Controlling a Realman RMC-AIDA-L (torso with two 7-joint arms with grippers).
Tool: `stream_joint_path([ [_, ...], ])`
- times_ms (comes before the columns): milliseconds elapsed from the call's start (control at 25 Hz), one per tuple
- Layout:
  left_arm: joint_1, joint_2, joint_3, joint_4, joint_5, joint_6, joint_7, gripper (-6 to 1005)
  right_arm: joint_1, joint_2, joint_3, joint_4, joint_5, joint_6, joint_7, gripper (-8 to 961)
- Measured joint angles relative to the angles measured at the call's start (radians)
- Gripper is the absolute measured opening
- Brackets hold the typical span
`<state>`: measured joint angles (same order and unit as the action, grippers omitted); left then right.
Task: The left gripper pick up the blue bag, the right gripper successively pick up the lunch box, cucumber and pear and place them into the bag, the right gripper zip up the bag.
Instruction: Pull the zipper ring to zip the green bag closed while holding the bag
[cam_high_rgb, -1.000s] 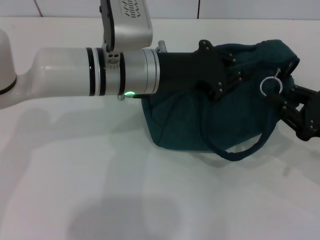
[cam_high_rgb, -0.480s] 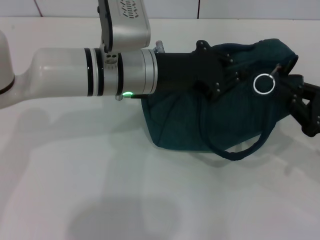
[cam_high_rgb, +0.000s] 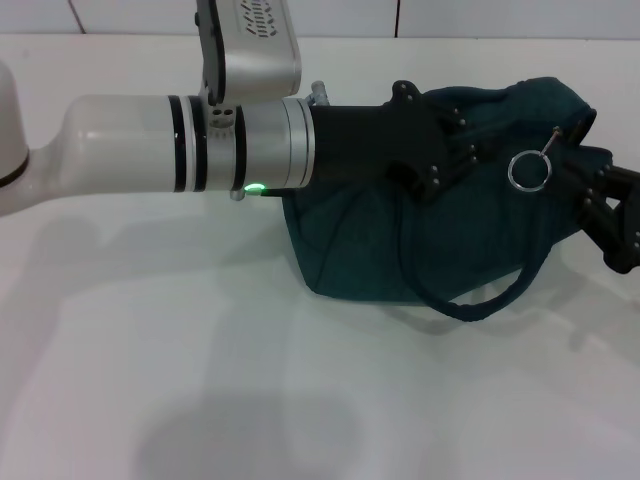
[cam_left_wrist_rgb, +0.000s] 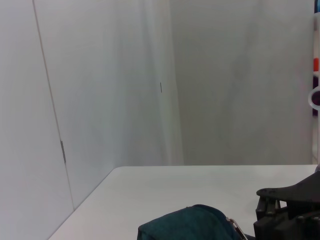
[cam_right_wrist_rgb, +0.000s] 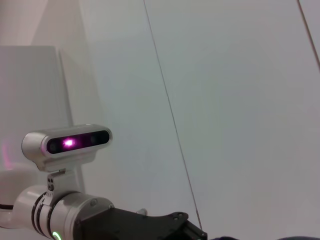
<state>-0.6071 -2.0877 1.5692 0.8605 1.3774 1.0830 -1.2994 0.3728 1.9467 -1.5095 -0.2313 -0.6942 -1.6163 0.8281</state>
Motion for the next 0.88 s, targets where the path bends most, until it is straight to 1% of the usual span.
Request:
stream_joint_path([
  [240, 0.002, 0.0, 0.0, 0.0, -0.001, 0.002, 0.021, 82, 0.003, 0.001, -0.006, 0.006, -0.003, 0.005, 0.019, 177],
  [440, 0.003, -0.001, 0.0, 0.0, -0.003, 0.007, 0.018, 82, 0.007, 0.002, -0.009, 0.002, -0.036, 0.04, 0.057, 226],
  [640, 0.008, -0.002, 0.001, 0.0, -0.006, 0.008, 0.016, 81, 0.006, 0.009, -0.01, -0.002, -0.047, 0.042, 0.064, 326],
  [880, 0.013, -0.002, 0.001, 0.0, -0.006, 0.008, 0.016, 81, 0.008, 0.011, -0.01, -0.012, -0.078, 0.039, 0.067, 320],
])
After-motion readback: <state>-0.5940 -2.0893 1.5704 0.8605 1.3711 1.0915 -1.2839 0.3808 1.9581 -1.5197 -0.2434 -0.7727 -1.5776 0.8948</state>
